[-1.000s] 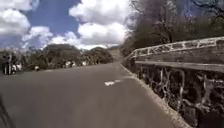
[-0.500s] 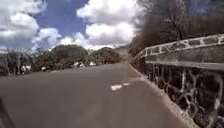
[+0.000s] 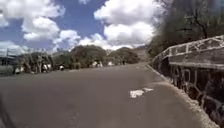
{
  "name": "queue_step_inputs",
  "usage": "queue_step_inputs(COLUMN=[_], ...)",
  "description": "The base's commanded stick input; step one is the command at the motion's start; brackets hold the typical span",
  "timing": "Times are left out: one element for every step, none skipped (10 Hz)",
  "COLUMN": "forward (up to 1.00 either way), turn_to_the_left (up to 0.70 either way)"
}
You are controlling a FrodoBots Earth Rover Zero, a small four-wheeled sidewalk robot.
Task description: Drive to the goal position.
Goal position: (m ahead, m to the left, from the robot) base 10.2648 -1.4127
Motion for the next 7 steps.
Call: queue_step_inputs(forward=[0.0,0.0,0.0,0.0,0.0,0.0,0.0], turn_to_the_left=[0.0,-0.45,-0.45,-0.45,-0.45,-0.45,-0.45])
